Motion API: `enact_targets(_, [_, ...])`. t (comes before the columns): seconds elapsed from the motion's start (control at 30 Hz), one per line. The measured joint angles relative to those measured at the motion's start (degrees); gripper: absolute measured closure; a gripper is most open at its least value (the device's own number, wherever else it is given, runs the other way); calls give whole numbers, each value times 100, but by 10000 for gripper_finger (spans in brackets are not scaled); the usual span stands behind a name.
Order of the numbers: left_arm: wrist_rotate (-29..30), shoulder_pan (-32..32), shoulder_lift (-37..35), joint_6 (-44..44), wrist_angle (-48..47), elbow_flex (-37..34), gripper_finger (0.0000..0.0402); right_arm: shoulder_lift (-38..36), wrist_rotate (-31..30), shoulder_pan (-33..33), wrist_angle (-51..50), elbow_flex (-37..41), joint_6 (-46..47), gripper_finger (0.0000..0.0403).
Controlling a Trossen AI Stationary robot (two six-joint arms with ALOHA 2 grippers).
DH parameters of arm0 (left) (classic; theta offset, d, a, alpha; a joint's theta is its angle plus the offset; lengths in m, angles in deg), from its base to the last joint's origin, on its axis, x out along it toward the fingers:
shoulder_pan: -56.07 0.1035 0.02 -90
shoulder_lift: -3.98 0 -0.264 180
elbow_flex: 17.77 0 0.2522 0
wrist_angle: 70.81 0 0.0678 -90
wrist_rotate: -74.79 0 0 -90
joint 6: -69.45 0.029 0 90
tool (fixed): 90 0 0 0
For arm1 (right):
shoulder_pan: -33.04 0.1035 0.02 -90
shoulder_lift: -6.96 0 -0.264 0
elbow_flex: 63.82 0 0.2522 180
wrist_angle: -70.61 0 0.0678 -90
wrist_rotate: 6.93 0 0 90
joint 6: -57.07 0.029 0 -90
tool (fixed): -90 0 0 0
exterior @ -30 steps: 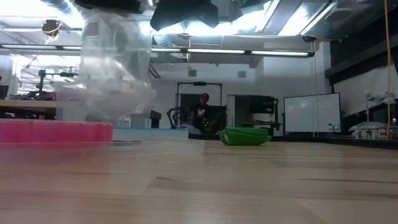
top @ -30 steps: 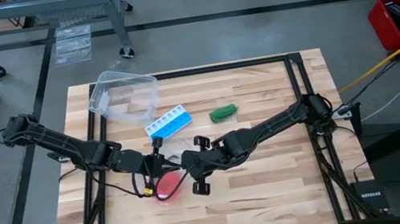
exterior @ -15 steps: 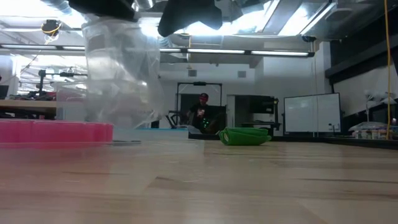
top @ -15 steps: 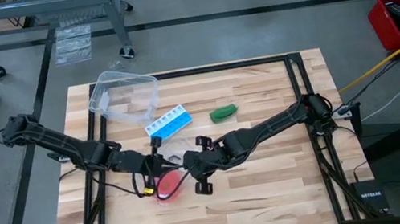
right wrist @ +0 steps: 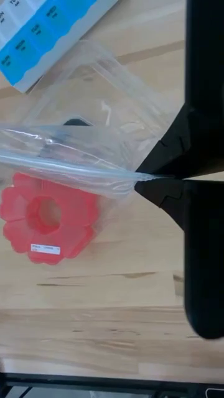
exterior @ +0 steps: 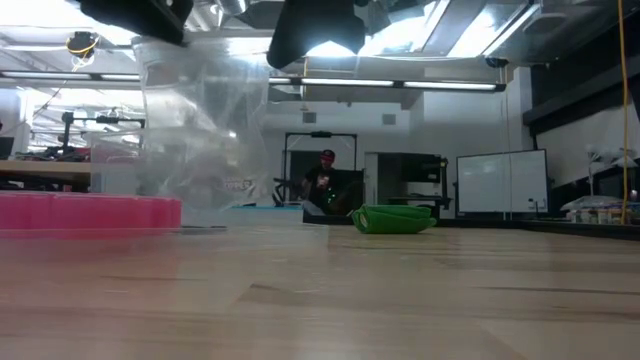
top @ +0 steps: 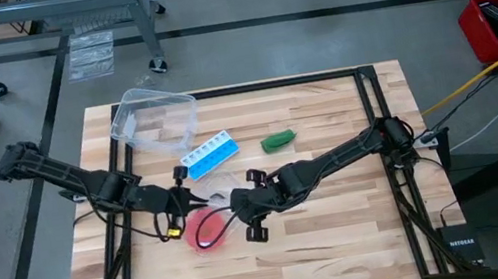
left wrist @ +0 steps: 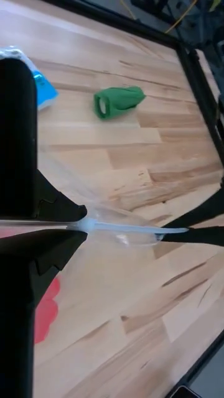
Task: Roll bandage
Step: Open the transparent zip bag
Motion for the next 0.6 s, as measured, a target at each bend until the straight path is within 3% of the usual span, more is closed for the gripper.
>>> enact_targets(0.6, [97, 7, -348, -298, -1212, 0, 401, 0, 142, 15, -594, 7, -173, 402])
